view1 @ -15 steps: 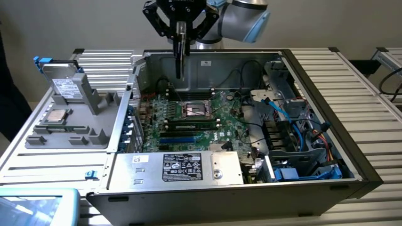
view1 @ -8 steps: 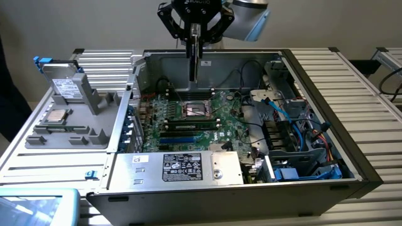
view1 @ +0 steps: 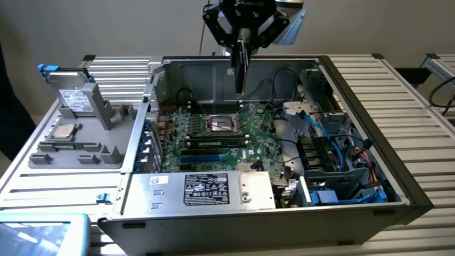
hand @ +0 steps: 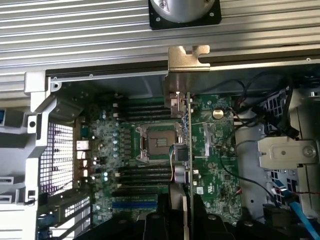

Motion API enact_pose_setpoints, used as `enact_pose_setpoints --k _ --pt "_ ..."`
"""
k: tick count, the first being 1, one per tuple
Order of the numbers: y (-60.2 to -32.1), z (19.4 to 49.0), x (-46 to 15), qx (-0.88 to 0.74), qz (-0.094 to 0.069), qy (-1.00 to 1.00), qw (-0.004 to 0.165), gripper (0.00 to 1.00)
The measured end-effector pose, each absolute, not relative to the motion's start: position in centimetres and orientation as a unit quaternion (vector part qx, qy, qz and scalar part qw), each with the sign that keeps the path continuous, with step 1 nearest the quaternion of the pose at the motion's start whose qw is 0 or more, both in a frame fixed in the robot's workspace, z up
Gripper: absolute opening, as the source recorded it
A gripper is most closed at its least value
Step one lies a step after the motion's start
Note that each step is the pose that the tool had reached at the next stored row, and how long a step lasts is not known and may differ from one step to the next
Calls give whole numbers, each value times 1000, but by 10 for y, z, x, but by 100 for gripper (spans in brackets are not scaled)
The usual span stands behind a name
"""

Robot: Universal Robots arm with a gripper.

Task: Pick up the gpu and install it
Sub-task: 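Pick up the gpu and move the gpu toward the slot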

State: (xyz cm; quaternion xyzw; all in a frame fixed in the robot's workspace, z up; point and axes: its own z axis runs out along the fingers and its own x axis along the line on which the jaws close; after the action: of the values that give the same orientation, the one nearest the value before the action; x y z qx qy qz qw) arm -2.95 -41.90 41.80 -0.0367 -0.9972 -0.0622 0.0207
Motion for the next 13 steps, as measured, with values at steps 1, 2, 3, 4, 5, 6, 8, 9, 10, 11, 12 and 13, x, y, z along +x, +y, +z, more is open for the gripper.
enact_pose_setpoints --k 1,2,3,4,5,6,8,9,10,11,12,13 --pt "-420 418 -26 -37 -62 -997 21 29" --pt "-420 418 -24 -37 -62 -997 21 29" --pt "-420 418 -23 -37 -62 -997 21 29" --pt "-420 418 -23 -37 -62 -997 21 29" --pt "-420 418 -23 -37 -62 -997 21 29" --pt "-420 418 -23 -37 -62 -997 21 29" --pt "-420 418 -23 -37 -62 -997 21 29" --pt "-420 418 -23 -37 -62 -997 21 29" --pt "-420 418 -23 -37 -62 -997 21 29" --pt "-420 418 -23 -37 -62 -997 21 29" --pt "-420 418 -23 -37 -62 -997 21 29" --pt "-420 418 -23 -37 -62 -997 21 29"
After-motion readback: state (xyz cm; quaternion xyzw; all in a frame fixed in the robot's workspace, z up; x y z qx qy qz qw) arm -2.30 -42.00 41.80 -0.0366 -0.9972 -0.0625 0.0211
